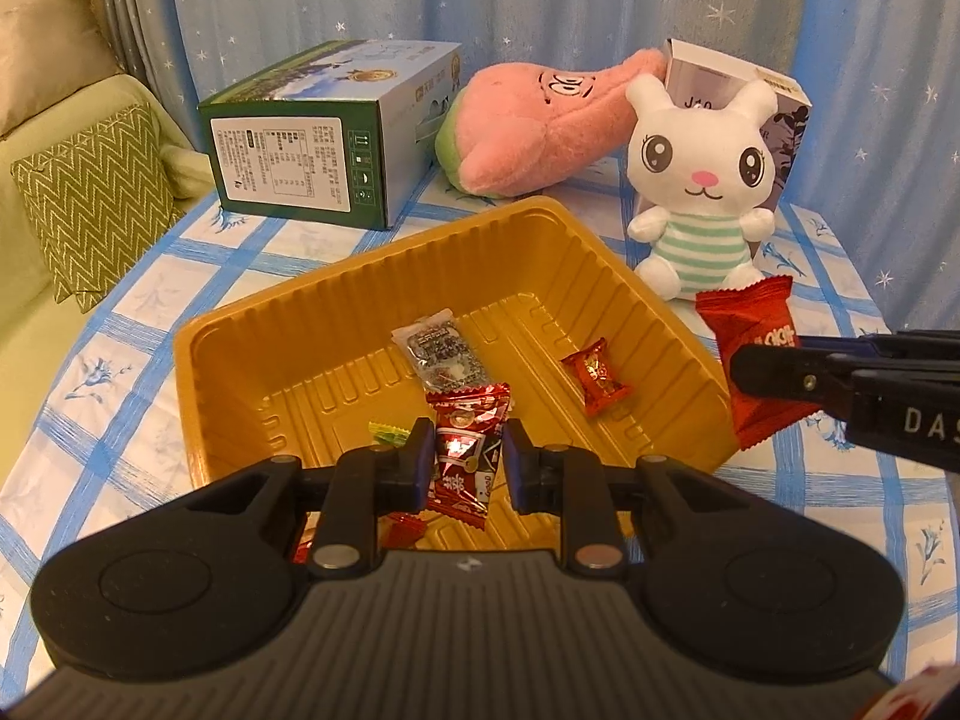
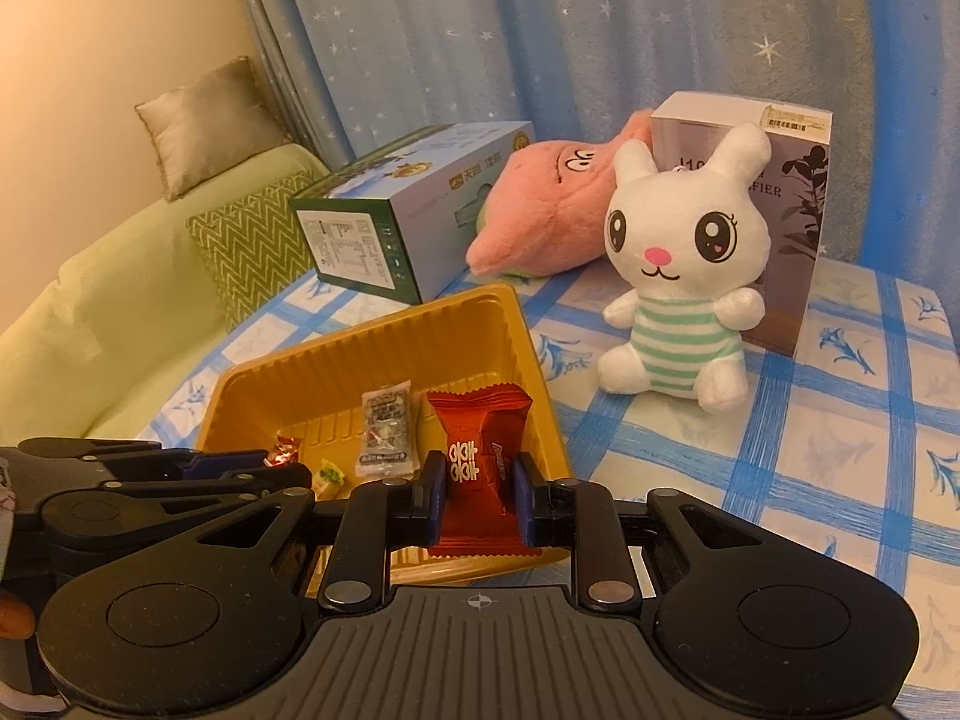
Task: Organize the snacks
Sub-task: 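Carry the red packet and twisted candy over the orange tray with both tools, then open the right tool to drop the red packet while the left releases the twisted candy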
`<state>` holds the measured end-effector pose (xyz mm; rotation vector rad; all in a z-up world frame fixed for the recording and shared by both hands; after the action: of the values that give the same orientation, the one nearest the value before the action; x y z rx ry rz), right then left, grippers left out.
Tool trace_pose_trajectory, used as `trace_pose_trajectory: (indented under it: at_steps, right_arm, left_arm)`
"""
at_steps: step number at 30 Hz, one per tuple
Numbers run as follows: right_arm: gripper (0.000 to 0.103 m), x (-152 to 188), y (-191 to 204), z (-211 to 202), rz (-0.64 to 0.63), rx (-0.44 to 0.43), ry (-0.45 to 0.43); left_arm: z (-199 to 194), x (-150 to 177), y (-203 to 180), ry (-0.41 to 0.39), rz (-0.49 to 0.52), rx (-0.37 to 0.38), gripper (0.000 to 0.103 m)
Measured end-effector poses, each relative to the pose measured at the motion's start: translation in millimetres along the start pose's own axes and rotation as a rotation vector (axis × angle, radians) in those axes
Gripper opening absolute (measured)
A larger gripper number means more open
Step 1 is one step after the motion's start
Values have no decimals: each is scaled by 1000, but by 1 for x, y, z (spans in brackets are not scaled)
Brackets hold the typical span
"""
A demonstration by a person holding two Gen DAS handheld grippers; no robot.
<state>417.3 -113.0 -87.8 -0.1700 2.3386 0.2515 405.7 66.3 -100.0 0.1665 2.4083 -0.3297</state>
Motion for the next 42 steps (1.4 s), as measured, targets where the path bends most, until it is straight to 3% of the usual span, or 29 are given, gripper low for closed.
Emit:
trace_pose_trajectory:
  at_steps: [3,32,42]
  right_arm:
    - [23,0,1,0,0,2,0]
    - [24,-13,36,50,-10,-11,27]
    - [24,-12,43,47,-16,-15,23]
  left_arm:
    - [3,1,1,13,-4,14,28]
    - [-5,2,49,12,-73,-41,28]
    - [-17,8,54,2,-87,-41,32]
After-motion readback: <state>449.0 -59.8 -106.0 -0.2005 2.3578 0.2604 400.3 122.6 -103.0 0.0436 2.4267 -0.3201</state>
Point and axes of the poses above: each gripper's, at about its wrist camera, not at the fingertips, and z roughly the way its jaws point, y to its left, x to its underside, the point moved 3 cm from there along z, roughly the way its jaws point, and after that the axes turned 14 degrees about x, right-handed, at the moved point
